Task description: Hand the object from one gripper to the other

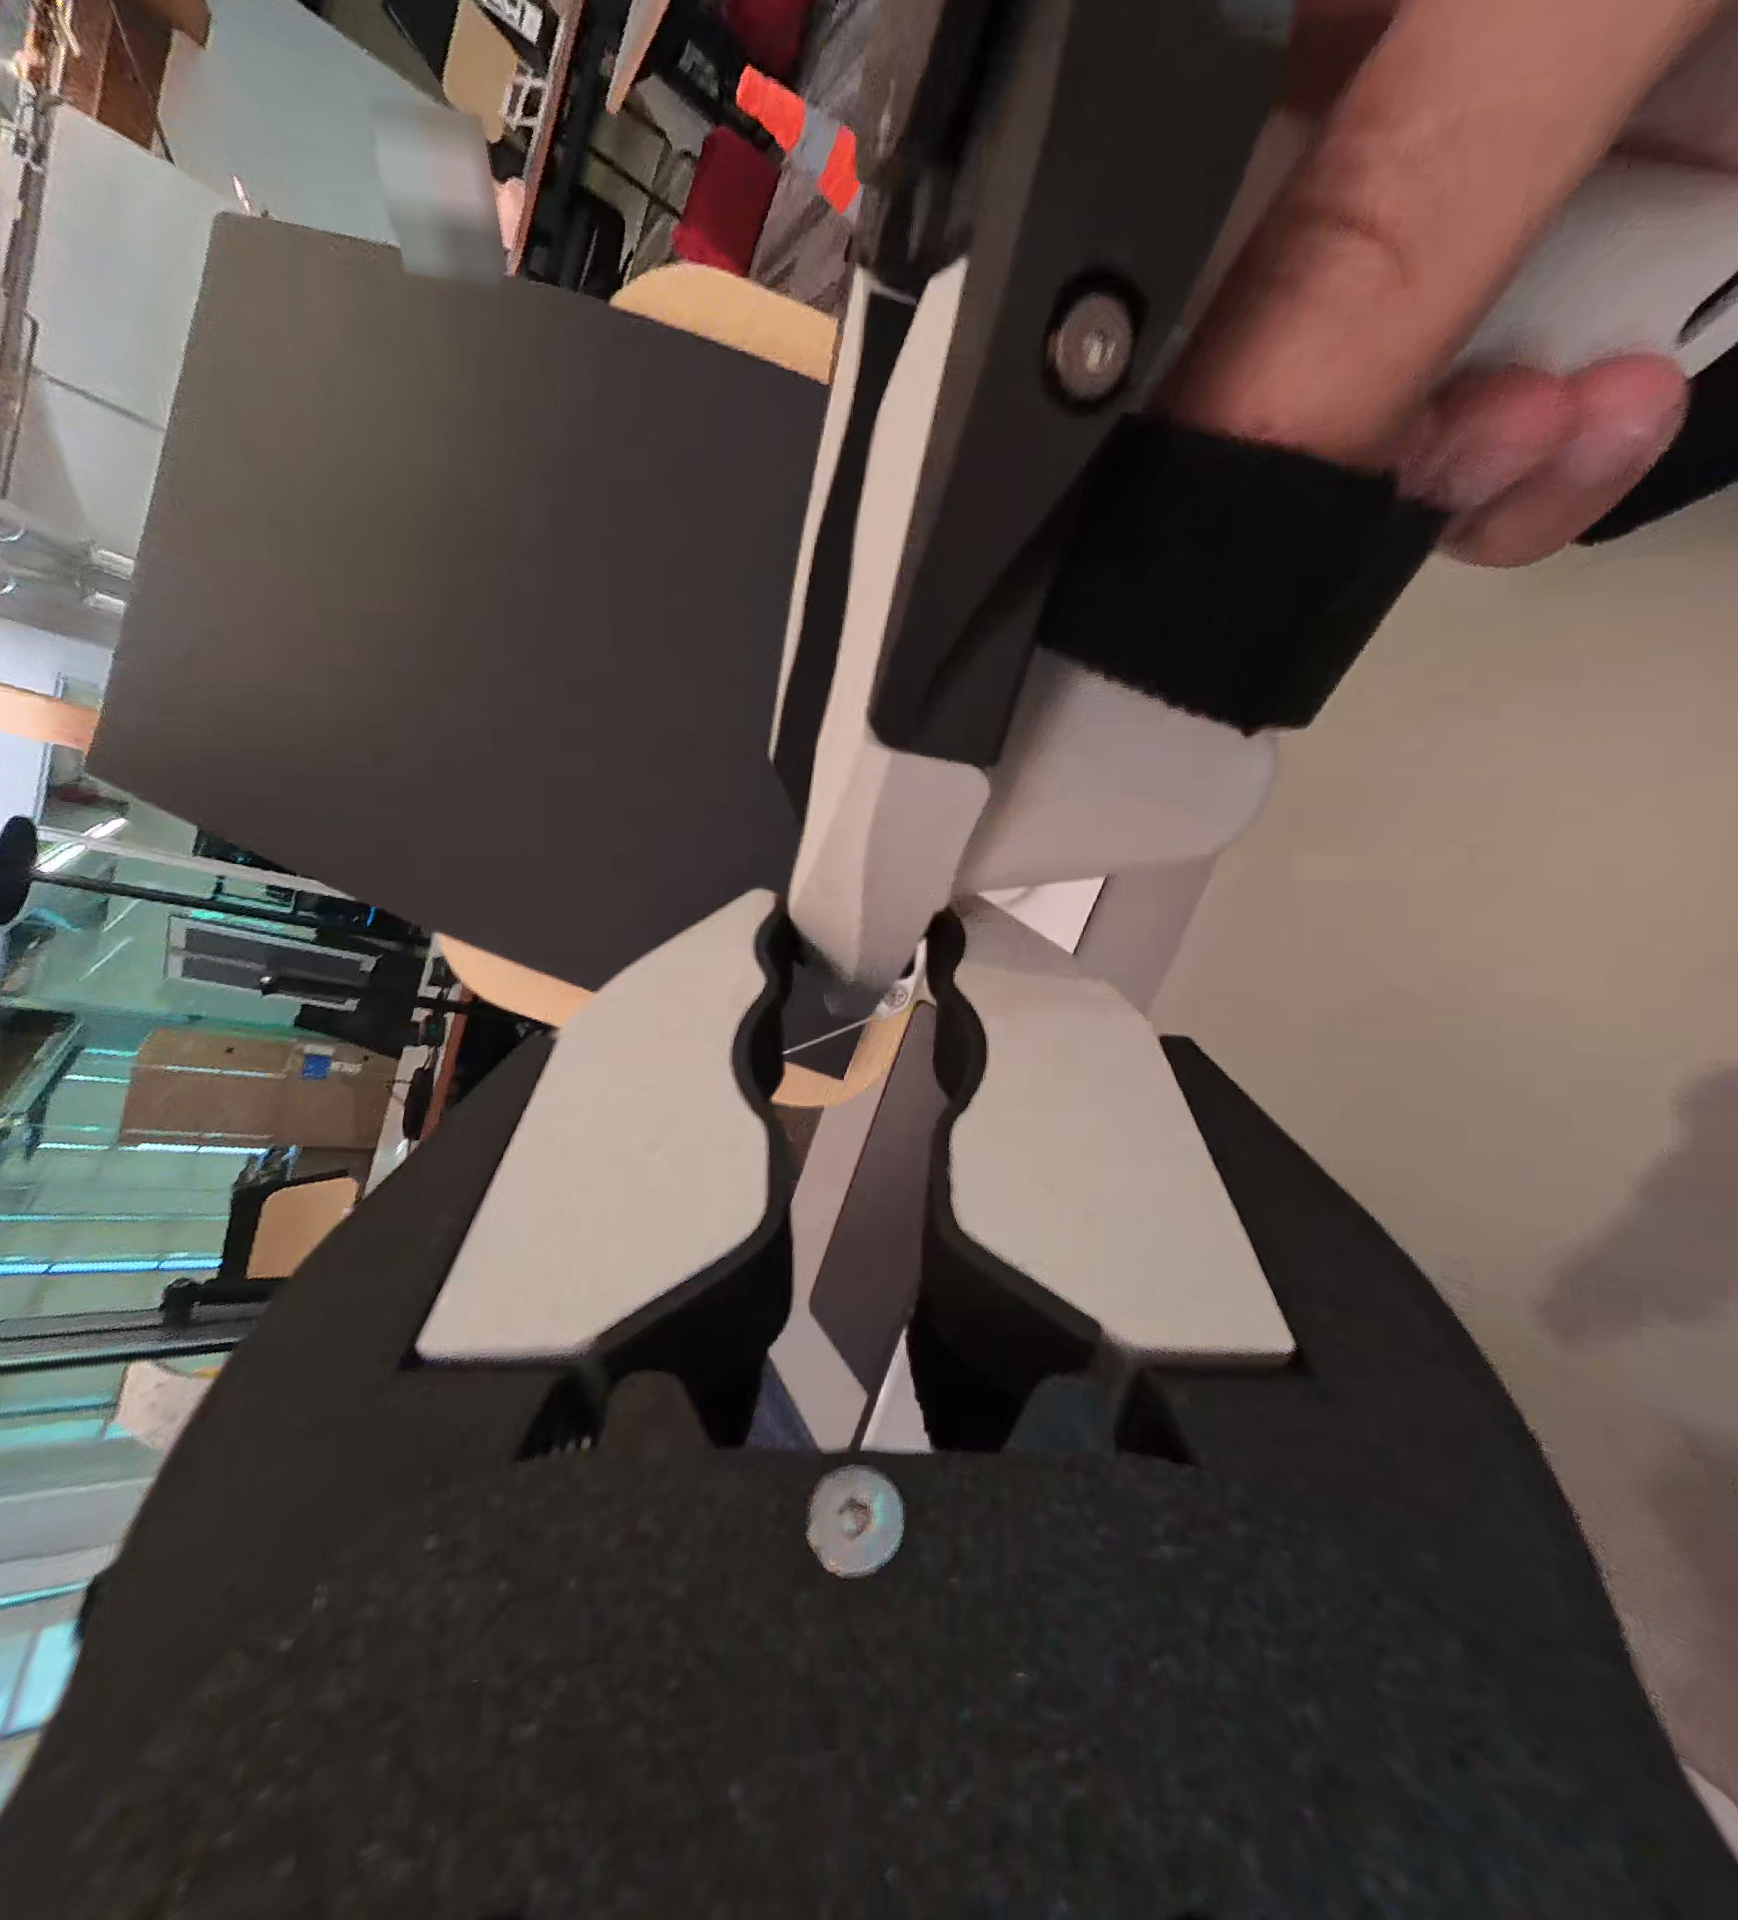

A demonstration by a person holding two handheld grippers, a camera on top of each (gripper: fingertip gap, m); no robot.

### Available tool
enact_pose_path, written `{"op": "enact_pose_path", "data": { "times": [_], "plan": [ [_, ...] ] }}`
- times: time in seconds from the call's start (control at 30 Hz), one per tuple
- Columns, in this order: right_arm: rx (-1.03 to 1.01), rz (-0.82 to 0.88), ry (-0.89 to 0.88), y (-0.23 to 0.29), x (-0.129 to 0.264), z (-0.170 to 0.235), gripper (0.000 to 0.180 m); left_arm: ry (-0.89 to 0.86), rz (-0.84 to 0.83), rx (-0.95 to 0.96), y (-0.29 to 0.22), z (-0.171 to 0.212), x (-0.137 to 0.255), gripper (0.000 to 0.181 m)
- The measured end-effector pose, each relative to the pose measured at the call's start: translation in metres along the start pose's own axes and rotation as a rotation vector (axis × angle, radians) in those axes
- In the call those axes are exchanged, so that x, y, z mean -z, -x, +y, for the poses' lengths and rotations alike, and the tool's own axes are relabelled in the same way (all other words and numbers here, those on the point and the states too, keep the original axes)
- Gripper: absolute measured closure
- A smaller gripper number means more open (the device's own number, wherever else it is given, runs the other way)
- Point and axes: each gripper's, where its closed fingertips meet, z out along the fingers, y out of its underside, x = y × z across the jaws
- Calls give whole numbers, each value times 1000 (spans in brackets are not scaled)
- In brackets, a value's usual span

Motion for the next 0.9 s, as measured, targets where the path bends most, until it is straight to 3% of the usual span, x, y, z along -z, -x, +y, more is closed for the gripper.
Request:
{"op": "enact_pose_path", "data": {
  "times": [0.07, 0.13, 0.23, 0.27, 0.67, 0.9],
  "plan": [
    [10, -1, 23, 1, -3, 4, 136, 27, -7, -17, -2, 2, -3, 157],
    [11, -52, 39, 8, -4, 5, 157, 46, -16, -25, -2, 4, -6, 156],
    [24, -38, 64, 5, -4, 7, 157, 48, -2, 8, -3, 4, -8, 157],
    [29, -59, 62, 8, -3, 6, 166, 42, 2, 19, -3, 3, -9, 157],
    [63, -49, 61, 10, 4, 3, 166, -21, 13, 42, -3, -5, -6, 157],
    [157, -3, 34, 5, 12, -3, 166, -72, 155, 180, -8, 3, 4, 153]
  ]
}}
